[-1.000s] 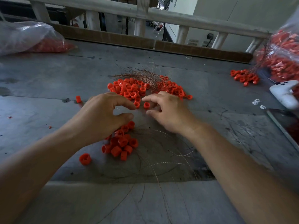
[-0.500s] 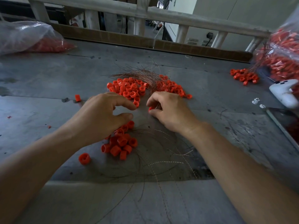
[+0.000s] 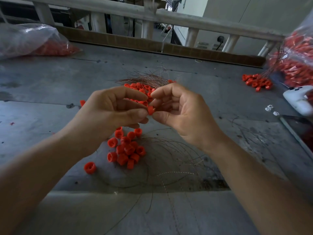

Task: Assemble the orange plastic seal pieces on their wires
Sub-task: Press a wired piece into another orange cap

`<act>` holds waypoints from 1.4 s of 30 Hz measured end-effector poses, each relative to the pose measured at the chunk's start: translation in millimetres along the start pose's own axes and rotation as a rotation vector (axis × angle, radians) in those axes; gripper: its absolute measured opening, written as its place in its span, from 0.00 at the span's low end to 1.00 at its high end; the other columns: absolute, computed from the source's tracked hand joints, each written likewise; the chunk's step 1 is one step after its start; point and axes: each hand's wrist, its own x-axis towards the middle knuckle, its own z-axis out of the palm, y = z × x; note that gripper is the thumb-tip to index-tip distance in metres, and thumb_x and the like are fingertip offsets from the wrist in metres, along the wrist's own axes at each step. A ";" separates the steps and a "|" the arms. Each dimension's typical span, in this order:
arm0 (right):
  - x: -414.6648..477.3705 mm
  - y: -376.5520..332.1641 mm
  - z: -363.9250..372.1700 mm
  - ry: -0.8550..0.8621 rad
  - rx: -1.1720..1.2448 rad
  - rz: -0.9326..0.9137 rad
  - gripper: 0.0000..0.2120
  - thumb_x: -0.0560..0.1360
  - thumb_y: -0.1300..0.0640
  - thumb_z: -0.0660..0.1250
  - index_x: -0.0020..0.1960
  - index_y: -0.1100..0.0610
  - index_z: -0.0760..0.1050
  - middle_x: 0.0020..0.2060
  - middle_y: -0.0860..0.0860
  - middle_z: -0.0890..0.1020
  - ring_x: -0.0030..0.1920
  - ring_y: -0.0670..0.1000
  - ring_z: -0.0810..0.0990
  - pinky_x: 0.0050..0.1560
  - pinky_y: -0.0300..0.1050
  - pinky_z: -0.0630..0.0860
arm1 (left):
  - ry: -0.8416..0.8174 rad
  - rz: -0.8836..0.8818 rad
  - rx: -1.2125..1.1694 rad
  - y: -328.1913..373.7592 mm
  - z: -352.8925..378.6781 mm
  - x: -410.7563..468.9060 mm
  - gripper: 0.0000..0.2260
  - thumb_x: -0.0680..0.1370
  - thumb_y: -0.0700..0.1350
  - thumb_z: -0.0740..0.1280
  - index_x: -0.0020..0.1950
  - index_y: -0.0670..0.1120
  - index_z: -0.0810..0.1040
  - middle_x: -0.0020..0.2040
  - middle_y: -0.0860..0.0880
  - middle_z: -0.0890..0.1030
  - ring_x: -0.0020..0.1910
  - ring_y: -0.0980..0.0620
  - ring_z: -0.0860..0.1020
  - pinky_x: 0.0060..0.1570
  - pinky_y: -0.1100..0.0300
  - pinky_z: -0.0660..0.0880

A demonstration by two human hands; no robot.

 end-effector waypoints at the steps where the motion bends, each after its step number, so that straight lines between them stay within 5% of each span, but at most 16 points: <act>1: -0.7 -0.2 1.3 -0.001 -0.018 -0.011 0.17 0.67 0.66 0.71 0.45 0.46 0.72 0.39 0.45 0.79 0.42 0.47 0.80 0.46 0.37 0.78 | -0.005 -0.005 -0.003 -0.3 0.6 -0.3 0.20 0.55 0.51 0.72 0.45 0.49 0.80 0.38 0.46 0.84 0.37 0.50 0.83 0.36 0.64 0.78; 9: -2.6 1.0 3.8 -0.020 -0.068 -0.070 0.16 0.69 0.64 0.71 0.46 0.46 0.72 0.40 0.44 0.78 0.41 0.41 0.79 0.41 0.31 0.73 | 0.022 -0.066 -0.060 -1.6 1.7 -0.6 0.13 0.53 0.45 0.72 0.37 0.50 0.83 0.37 0.46 0.83 0.35 0.51 0.83 0.33 0.65 0.78; 16: 11.0 27.8 -37.8 0.353 -0.266 0.122 0.10 0.72 0.62 0.69 0.41 0.48 0.74 0.36 0.43 0.78 0.38 0.40 0.76 0.41 0.30 0.74 | 0.052 -0.108 -0.128 1.4 -1.2 0.3 0.11 0.54 0.43 0.71 0.35 0.48 0.84 0.36 0.47 0.83 0.38 0.52 0.83 0.38 0.66 0.78; 21: 14.9 45.4 -42.1 0.295 -0.498 0.224 0.05 0.73 0.61 0.68 0.45 0.52 0.78 0.33 0.39 0.75 0.34 0.37 0.74 0.35 0.22 0.67 | 0.051 -0.108 -0.158 3.4 0.2 -0.8 0.09 0.56 0.41 0.70 0.35 0.47 0.84 0.35 0.47 0.83 0.37 0.52 0.83 0.37 0.66 0.78; 24: 15.8 49.6 -37.3 0.220 -0.613 0.236 0.07 0.73 0.61 0.68 0.50 0.53 0.80 0.34 0.40 0.74 0.34 0.37 0.72 0.37 0.25 0.66 | 0.048 -0.107 -0.147 4.2 0.5 -1.5 0.10 0.55 0.42 0.71 0.35 0.47 0.84 0.35 0.47 0.83 0.37 0.52 0.83 0.36 0.66 0.78; 30: 18.7 43.6 -25.3 0.110 -0.708 0.111 0.13 0.74 0.63 0.65 0.58 0.56 0.78 0.60 0.51 0.73 0.61 0.50 0.70 0.64 0.44 0.66 | 0.048 -0.113 -0.154 5.8 0.0 -1.8 0.10 0.56 0.42 0.71 0.35 0.46 0.84 0.36 0.46 0.83 0.36 0.52 0.83 0.35 0.66 0.78; 33: 20.2 43.2 -22.0 0.025 -0.825 0.032 0.11 0.75 0.62 0.64 0.55 0.58 0.79 0.69 0.52 0.67 0.70 0.51 0.62 0.69 0.39 0.53 | 0.055 -0.109 -0.155 6.2 0.2 -1.9 0.10 0.55 0.43 0.71 0.35 0.46 0.84 0.36 0.47 0.83 0.36 0.52 0.83 0.35 0.66 0.78; 37: 20.8 46.6 -17.4 -0.108 -0.873 -0.041 0.17 0.77 0.59 0.62 0.65 0.58 0.71 0.72 0.49 0.62 0.73 0.47 0.53 0.68 0.35 0.44 | 0.055 -0.112 -0.159 6.3 1.0 -2.1 0.10 0.56 0.42 0.71 0.35 0.46 0.84 0.36 0.46 0.83 0.36 0.51 0.83 0.35 0.66 0.78; 42: 20.0 42.3 -17.5 0.009 -0.787 -0.080 0.15 0.76 0.62 0.63 0.62 0.62 0.74 0.64 0.54 0.74 0.70 0.51 0.64 0.67 0.35 0.51 | 0.050 -0.106 -0.156 6.6 0.7 -1.9 0.11 0.54 0.44 0.71 0.36 0.47 0.84 0.36 0.47 0.83 0.37 0.51 0.83 0.35 0.66 0.78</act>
